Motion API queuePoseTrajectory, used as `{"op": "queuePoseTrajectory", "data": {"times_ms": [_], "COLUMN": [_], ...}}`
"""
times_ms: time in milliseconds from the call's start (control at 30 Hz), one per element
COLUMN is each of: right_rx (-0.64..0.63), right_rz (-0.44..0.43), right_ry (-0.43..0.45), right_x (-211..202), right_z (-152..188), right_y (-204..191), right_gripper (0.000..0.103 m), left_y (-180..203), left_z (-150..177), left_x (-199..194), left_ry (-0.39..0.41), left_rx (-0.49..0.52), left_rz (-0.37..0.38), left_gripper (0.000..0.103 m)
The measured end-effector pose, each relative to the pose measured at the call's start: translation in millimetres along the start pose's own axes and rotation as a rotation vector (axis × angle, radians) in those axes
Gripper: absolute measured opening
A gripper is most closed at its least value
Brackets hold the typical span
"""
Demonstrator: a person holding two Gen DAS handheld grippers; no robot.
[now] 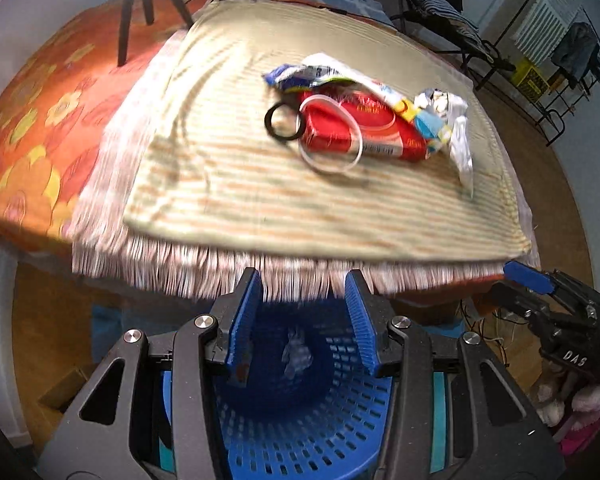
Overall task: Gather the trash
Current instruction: 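Move both tools back over the bed toward the remaining trash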
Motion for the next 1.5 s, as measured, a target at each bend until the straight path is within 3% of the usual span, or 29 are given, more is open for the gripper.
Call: {"op": "queuePoseTrajectory", "data": {"times_ms": [400, 500, 733, 833, 1067, 1133, 1300, 1500], "right_rx": [0.094, 0.118, 0.119, 0.113, 0.116, 0.123, 0.126, 0.119], "right_rz": [0.032, 0.023, 0.042, 0.052, 0.084, 0.086, 0.094, 0.104], "right_ry": [0.083, 0.094, 0.115, 0.107, 0.09, 0.086, 0.082, 0.099], "right_x": [-4, -3, 6, 15, 34, 38, 45, 45], "right_z": [-57, -72, -105, -113, -126, -128, -133, -138], "right_y": [33, 39, 43, 43, 49, 52, 52, 46], "right_gripper": [0.051, 0.051, 0.051, 0.051, 0.051, 0.051, 0.051, 0.051], "left_y": [-8, -14, -16, -15, -12, -12, -12, -12], "left_z": [-53, -65, -87, -93, -100, -101, -107, -108], "left_x": [23, 29, 45, 56, 76, 78, 83, 83], "left_ry": [0.0, -0.001, -0.005, -0.022, -0.051, -0.055, -0.051, -0.047], "left_rx": [0.018, 0.0, 0.016, 0.017, 0.032, 0.035, 0.035, 0.041], "left_rz": [0.019, 0.022, 0.018, 0.029, 0.014, 0.009, 0.014, 0.028], "left_gripper": [0.045, 0.039, 0.038, 0.029, 0.028, 0.021, 0.02, 0.008]}}
Point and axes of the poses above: each gripper's, at about its wrist camera, not at the fingertips, and x roughly the way its jaws point, y to its right, z to its underside, the point moved 1 cm from there along x, roughly the way its jaws point, and after that the axes turned 7 degrees about x, right-handed, at the moved point
